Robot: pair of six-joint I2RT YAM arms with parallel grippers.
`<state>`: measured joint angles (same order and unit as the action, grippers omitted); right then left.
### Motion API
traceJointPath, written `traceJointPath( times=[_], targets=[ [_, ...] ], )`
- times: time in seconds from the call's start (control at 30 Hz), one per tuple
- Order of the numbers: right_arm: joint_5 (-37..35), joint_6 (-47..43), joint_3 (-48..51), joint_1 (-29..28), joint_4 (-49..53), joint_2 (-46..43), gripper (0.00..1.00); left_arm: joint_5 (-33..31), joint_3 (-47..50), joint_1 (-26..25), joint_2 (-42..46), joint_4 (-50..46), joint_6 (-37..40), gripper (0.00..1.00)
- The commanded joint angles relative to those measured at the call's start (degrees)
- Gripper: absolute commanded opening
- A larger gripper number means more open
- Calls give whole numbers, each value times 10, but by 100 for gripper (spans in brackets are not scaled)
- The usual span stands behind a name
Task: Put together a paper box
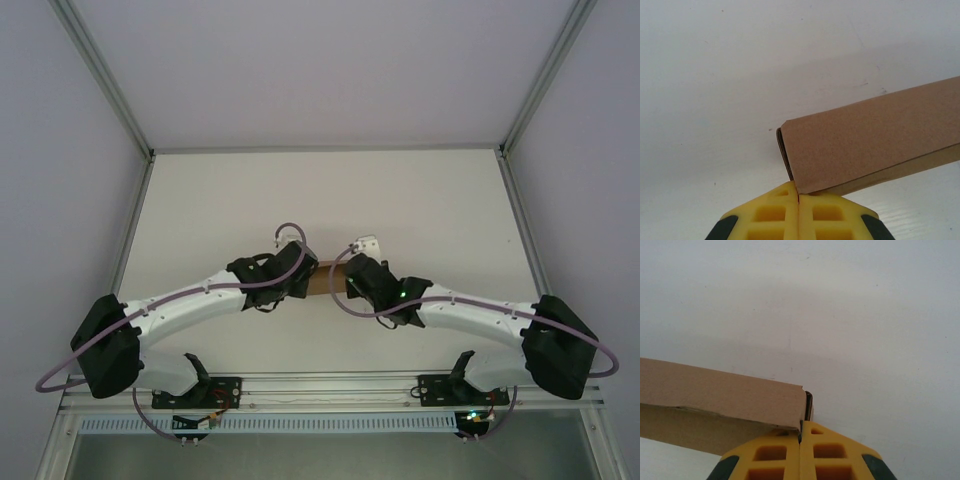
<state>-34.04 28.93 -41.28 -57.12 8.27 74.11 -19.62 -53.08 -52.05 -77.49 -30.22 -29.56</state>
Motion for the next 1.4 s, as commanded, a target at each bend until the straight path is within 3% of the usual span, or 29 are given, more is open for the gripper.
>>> traceJointPath(
  times=[0.0, 0.17, 0.23, 0.37, 0.67, 0.97, 1.03, 1.23, 1.37],
  targets=[
    [63, -7, 21, -9, 42, -8, 10, 6, 24, -6, -8, -45, -20, 0],
    [81, -30, -1, -8, 42, -57, 32, 6, 4, -6, -12, -41, -17, 0],
    [98, -46, -12, -5, 40, -76, 51, 8, 2, -6, -16, -36, -13, 0],
    [115, -47, -32, 8, 43, -97, 59, 13, -2, -6, -21, -39, -7, 0],
    [173, -2, -54, 105, 29, -57, 57, 12, -8, -6, -23, -42, 4, 0],
    [220, 3, -17, 122, 19, -14, 50, 13, -15, -5, -15, -42, 11, 0],
    [218, 13, -10, 122, 32, -14, 49, 13, -18, -6, -10, -46, 15, 12],
    [222, 41, 26, 122, 35, -24, 43, 30, -37, -6, 10, -59, 14, 26],
    [230, 57, 37, 122, 35, -13, 34, 56, -58, -6, 24, -69, 16, 41]
  ],
)
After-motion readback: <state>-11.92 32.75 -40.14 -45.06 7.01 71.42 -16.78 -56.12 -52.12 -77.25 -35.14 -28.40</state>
